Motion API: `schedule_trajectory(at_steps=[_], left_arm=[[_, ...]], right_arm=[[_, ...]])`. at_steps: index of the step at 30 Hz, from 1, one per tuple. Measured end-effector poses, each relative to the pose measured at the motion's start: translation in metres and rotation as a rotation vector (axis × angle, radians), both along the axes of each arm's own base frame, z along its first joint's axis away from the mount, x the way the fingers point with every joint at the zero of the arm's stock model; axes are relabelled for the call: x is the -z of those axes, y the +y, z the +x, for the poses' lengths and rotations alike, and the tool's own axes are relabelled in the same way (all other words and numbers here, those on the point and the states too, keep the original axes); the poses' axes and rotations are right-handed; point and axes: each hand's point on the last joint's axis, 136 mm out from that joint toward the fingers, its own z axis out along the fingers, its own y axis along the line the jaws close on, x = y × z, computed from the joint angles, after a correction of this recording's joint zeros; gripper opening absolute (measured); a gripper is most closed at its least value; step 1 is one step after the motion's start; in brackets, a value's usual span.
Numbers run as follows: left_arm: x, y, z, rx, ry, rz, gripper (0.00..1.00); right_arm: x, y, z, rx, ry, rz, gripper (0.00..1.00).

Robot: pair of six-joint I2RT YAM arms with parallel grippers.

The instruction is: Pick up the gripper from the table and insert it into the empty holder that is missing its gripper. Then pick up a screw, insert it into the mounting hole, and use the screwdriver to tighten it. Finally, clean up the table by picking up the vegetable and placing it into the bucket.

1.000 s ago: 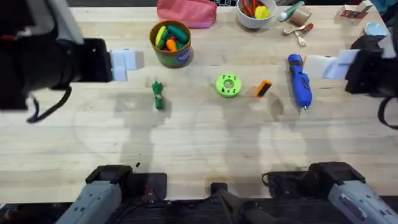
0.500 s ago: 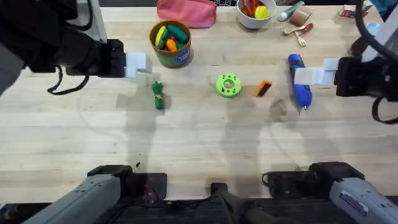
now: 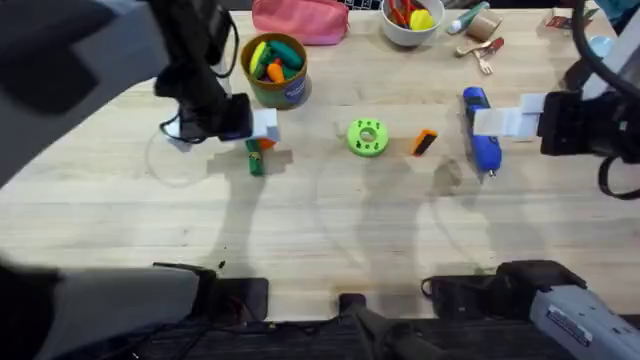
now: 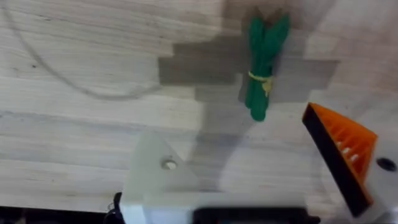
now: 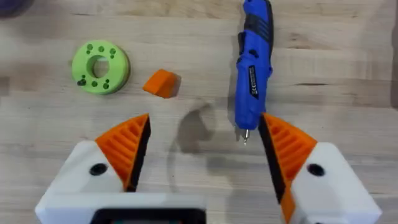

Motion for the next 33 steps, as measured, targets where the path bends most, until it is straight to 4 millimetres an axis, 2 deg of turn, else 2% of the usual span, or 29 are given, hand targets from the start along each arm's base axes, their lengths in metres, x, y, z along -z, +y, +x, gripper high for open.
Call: schedule_trajectory(at_steps=[9,12,15,16,18,22,23,25,33], left_arm=[[0.054,-0.009,0.017,-0.010,0.102,-0.020,0.985],[0.063,-0.011,0.016,-0.010,0.131,-0.031,0.988],[0.063,-0.012,0.018,-0.006,0.127,-0.035,0.968],[0.063,-0.013,0.018,-0.005,0.127,-0.038,0.935],[0.063,-0.014,0.019,0.000,0.124,-0.045,0.781],[0.062,-0.017,0.020,-0.001,0.122,-0.062,0.165],[0.062,-0.018,0.021,0.004,0.119,-0.064,0.066],[0.062,-0.018,0.021,0.004,0.118,-0.063,0.010],[0.062,-0.018,0.021,0.004,0.117,-0.062,0.009]], right_arm=[[0.000,0.000,0.000,0.000,0.000,0.000,0.994],[0.000,0.000,0.000,0.000,0.000,0.000,0.993],[0.000,0.000,0.000,0.000,0.000,0.000,0.993],[0.000,0.000,0.000,0.000,0.000,0.000,0.993],[0.000,0.000,0.000,0.000,0.000,0.000,0.993],[0.000,0.000,0.000,0.000,0.000,0.000,0.994],[0.000,0.000,0.000,0.000,0.000,0.000,0.994],[0.000,0.000,0.000,0.000,0.000,0.000,0.993],[0.000,0.000,0.000,0.000,0.000,0.000,0.993]])
